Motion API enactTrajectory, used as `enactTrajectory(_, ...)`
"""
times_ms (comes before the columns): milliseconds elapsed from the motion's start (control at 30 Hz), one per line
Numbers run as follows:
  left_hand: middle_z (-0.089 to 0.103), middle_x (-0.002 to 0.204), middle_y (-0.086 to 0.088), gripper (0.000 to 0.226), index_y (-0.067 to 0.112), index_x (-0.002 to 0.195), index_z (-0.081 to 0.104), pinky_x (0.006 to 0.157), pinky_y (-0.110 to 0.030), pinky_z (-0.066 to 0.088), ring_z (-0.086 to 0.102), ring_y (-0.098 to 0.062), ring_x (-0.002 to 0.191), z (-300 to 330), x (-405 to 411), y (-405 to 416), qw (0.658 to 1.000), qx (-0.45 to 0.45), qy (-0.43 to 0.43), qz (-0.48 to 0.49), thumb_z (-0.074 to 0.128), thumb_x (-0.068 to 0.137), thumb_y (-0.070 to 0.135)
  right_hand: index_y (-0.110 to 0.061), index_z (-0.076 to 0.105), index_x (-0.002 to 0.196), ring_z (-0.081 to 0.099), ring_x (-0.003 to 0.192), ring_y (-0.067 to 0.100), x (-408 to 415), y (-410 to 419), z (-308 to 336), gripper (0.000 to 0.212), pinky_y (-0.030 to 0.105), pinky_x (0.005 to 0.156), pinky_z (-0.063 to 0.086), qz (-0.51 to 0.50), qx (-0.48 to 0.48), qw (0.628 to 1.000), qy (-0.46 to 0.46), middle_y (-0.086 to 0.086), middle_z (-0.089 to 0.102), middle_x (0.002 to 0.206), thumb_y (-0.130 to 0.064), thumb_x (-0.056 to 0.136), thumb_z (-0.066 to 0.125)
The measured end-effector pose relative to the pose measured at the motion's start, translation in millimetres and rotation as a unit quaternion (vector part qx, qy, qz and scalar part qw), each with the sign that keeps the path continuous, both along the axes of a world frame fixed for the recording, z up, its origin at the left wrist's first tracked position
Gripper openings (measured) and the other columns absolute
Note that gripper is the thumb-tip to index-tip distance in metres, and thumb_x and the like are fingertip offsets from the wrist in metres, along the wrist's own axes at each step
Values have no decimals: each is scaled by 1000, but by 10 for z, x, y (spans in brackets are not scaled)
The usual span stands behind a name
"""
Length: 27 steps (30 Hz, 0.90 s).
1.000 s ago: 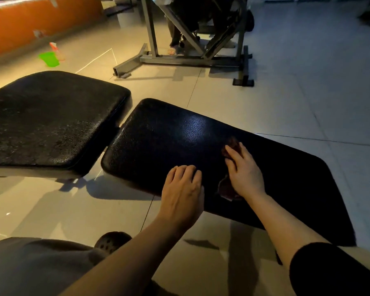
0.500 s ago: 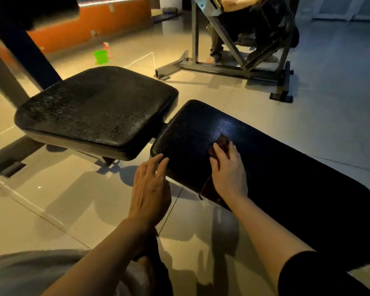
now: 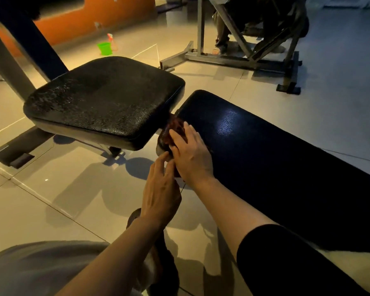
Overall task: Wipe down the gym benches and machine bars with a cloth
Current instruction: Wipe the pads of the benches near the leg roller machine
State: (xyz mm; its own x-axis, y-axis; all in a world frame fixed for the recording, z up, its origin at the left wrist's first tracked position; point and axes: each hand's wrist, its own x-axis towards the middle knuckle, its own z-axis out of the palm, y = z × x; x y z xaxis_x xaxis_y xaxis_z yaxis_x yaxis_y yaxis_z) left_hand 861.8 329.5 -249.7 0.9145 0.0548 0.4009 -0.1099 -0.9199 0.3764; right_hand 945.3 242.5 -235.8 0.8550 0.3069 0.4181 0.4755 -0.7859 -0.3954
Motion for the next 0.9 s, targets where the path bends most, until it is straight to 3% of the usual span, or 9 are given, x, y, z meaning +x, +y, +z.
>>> enactTrajectory(133, 52, 134, -17, 59, 7, 127, 56, 96, -45, 49, 55, -34, 118, -56, -47, -292, 997, 63, 14, -43, 73, 72, -4, -19, 50, 140, 40, 137, 39, -228, -593, -224, 46, 47, 106, 39, -65, -16, 998, 12, 21, 41, 148, -35, 100, 36)
enactTrajectory(400, 56, 133, -14, 60, 9, 126, 59, 110, -44, 33, 52, -29, 125, -247, -196, -1096, 978, 137, 15, -160, 73, 69, -3, -33, 33, 150, 15, 149, 28, -601, -1695, -509, 47, 45, 116, 29, -176, -35, 976, 122, 5, 16, 162, -43, 103, 30)
enactTrajectory(700, 57, 131, -16, 64, 4, 128, 58, 110, -47, 28, 51, -33, 126, -469, -371, -1831, 972, 154, 42, -171, 73, 66, -1, -30, 35, 149, 15, 149, 25, -1034, -2797, -881, 45, 41, 116, 29, -270, -12, 949, 165, 3, 18, 161, -35, 104, 35)
enactTrajectory(800, 51, 139, -15, 60, 6, 134, 52, 115, -45, 21, 42, -31, 134, -463, -428, -2080, 974, 148, 63, -161, 67, 76, 1, -27, 33, 150, 22, 146, 22, -1201, -3162, -911, 46, 37, 113, 33, -262, -63, 949, 165, 4, 22, 160, -31, 104, 36)
enactTrajectory(900, 31, 154, -9, 60, 11, 148, 33, 120, -40, 2, 18, -25, 146, -464, -530, -2342, 974, 134, 102, -152, 51, 90, 6, -27, 29, 151, 33, 132, 23, -1264, -3435, -864, 47, 34, 108, 38, -238, -141, 945, 178, 1, 29, 157, -28, 105, 35)
